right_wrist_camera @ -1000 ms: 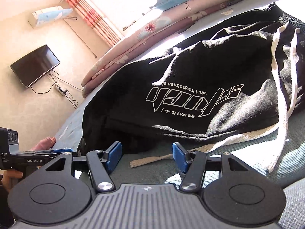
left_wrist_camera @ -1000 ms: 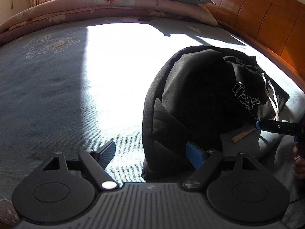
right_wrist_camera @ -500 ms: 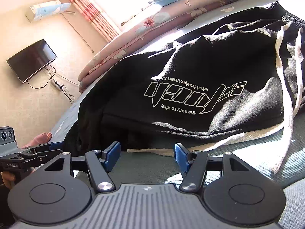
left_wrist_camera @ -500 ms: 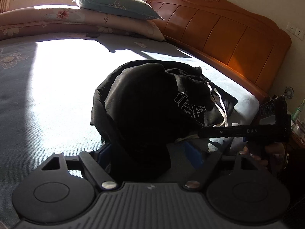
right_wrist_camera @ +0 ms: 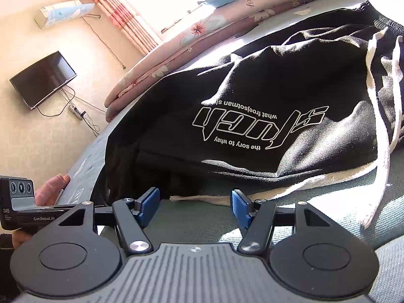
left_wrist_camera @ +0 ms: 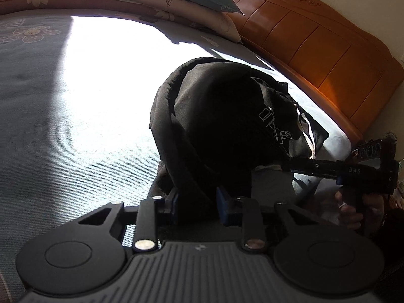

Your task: Fold clothes

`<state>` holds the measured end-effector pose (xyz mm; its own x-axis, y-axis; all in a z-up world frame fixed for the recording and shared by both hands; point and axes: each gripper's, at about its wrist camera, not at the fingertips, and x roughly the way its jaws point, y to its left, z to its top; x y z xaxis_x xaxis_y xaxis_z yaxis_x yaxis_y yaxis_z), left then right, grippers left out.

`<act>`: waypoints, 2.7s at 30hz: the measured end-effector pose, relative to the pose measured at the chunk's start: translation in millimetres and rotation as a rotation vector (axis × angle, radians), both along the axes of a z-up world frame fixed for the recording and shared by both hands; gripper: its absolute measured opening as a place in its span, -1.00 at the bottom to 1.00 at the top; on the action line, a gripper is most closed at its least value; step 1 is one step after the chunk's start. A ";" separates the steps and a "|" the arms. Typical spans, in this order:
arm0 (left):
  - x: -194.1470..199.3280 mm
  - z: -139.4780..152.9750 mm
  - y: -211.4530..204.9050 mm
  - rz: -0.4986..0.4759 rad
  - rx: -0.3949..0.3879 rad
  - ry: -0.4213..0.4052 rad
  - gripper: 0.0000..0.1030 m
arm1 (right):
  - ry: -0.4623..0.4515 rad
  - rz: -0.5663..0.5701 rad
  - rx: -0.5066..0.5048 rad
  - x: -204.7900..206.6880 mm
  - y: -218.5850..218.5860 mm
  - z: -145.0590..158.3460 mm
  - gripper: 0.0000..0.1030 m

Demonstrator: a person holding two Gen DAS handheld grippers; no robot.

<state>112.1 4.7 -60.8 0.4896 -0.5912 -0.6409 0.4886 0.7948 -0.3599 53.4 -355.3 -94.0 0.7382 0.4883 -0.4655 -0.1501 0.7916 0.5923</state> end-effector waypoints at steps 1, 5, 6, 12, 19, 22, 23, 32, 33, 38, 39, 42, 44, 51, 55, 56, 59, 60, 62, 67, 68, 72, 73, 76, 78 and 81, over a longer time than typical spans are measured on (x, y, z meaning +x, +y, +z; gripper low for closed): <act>-0.8 2.5 -0.1 0.017 0.016 -0.010 -0.88 | 0.000 0.000 0.001 -0.1 -0.2 0.0 0.30; -1.0 22.0 -2.6 0.087 0.090 -0.088 -0.92 | -0.002 0.002 0.006 -0.8 -0.7 -0.1 0.30; 1.2 27.9 -4.0 0.108 0.116 -0.109 -0.92 | -0.005 0.006 0.009 -1.0 -0.7 -0.1 0.30; 39.0 53.8 1.0 0.226 0.198 -0.180 -0.93 | -0.018 0.079 0.012 -3.8 6.1 -0.2 0.32; 98.1 83.8 4.8 0.337 0.295 -0.264 -0.92 | -0.029 0.095 0.019 -9.4 7.2 -0.9 0.33; 122.0 99.3 1.5 0.372 0.343 -0.310 -0.92 | -0.032 0.092 0.035 -10.9 5.7 -1.2 0.34; 130.0 104.4 1.6 0.389 0.352 -0.321 -0.92 | -0.034 0.096 0.036 -11.2 6.0 -1.2 0.34; 211.0 123.5 6.0 0.519 0.410 -0.333 -0.93 | -0.033 0.129 0.016 -8.0 12.3 1.0 0.35; 218.9 124.3 6.6 0.527 0.413 -0.331 -0.93 | -0.033 0.128 0.018 -7.8 11.8 1.0 0.35; 263.5 129.5 5.9 0.566 0.422 -0.317 -0.92 | -0.026 0.126 0.054 -1.5 6.6 -0.4 0.35; 272.9 130.7 3.6 0.570 0.427 -0.319 -0.92 | -0.024 0.125 0.056 -0.8 6.5 -0.7 0.35; 299.4 135.6 -3.8 0.575 0.434 -0.321 -0.93 | -0.018 0.124 0.051 1.3 6.6 -1.6 0.35; 319.6 142.0 -10.8 0.582 0.442 -0.334 -0.92 | -0.011 0.123 0.048 3.2 6.6 -2.5 0.35; 373.6 152.1 -37.3 0.600 0.489 -0.399 -0.92 | 0.007 0.111 0.087 8.5 0.6 -6.8 0.35; 392.6 133.5 -48.6 0.605 0.535 -0.381 -0.69 | 0.011 0.110 0.106 9.9 -0.9 -8.9 0.36; 395.6 127.4 -51.2 0.602 0.559 -0.378 -0.67 | 0.012 0.110 0.109 9.8 -1.0 -9.2 0.36; 400.1 114.1 -52.4 0.605 0.614 -0.361 -0.64 | 0.012 0.112 0.115 9.1 -0.9 -10.3 0.37; 401.1 112.1 -50.4 0.614 0.615 -0.351 -0.63 | 0.012 0.112 0.116 8.8 -0.9 -10.3 0.37; 401.3 111.9 -43.6 0.641 0.619 -0.342 -0.50 | 0.012 0.112 0.118 8.4 -1.0 -10.4 0.37; 394.9 126.3 -30.4 0.763 0.669 -0.409 -0.11 | 0.012 0.111 0.121 8.7 0.0 -11.0 0.38; 392.3 131.7 -25.5 0.762 0.639 -0.414 -0.08 | 0.013 0.111 0.122 8.8 0.0 -11.3 0.38; 383.5 142.6 -13.2 0.717 0.584 -0.421 0.01 | 0.013 0.110 0.124 8.2 0.8 -11.8 0.38; 381.7 141.0 -12.3 0.709 0.604 -0.424 0.02 | 0.013 0.110 0.124 8.2 1.0 -11.9 0.38; 375.9 129.4 -4.3 0.673 0.578 -0.375 0.03 | 0.013 0.110 0.124 8.3 1.5 -11.8 0.38; 370.1 115.1 4.0 0.648 0.513 -0.316 0.03 | 0.012 0.110 0.123 8.4 1.9 -11.8 0.38; 360.8 92.9 16.8 0.607 0.406 -0.229 0.04 | 0.012 0.110 0.123 8.8 2.1 -11.9 0.39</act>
